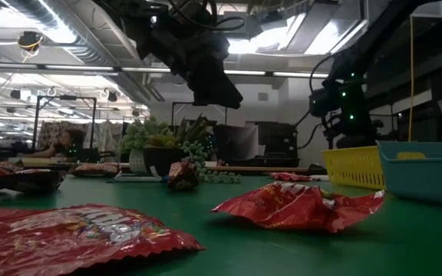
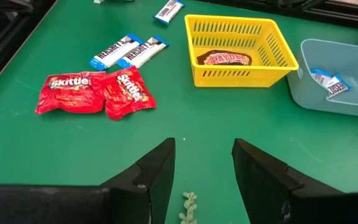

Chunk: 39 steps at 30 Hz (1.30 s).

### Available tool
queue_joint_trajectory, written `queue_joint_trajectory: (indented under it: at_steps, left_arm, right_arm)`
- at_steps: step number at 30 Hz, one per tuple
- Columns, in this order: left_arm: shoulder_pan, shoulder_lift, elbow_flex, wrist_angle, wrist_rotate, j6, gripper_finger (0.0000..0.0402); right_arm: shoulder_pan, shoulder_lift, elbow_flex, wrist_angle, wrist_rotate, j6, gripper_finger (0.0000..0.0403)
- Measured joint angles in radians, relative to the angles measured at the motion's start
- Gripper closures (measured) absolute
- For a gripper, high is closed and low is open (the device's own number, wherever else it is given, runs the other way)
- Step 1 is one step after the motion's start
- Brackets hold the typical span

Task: Sort candy
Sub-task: Put the white candy into the yellow bin

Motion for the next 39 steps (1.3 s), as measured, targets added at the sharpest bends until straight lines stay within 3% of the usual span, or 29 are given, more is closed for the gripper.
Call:
queue_joint_trajectory:
  at_steps: [13, 25, 39]
  left_arm:
    - [0.0, 0.0, 0.0, 0.005, 0.0, 0.0, 0.0246]
    - [0.0, 0.0, 0.0, 0.005, -0.006, -0.003, 0.0246]
    - [0.0, 0.001, 0.0, 0.005, -0.031, -0.008, 0.0246]
  right_arm:
    - [0.0, 0.017, 0.0, -0.001, 0.006, -0.061, 0.0259]
    - [0.0, 0.017, -0.001, 0.005, -0.033, -0.104, 0.0394]
    - [0.0, 0.016, -0.002, -0.012, -0.068, -0.108, 0.0401]
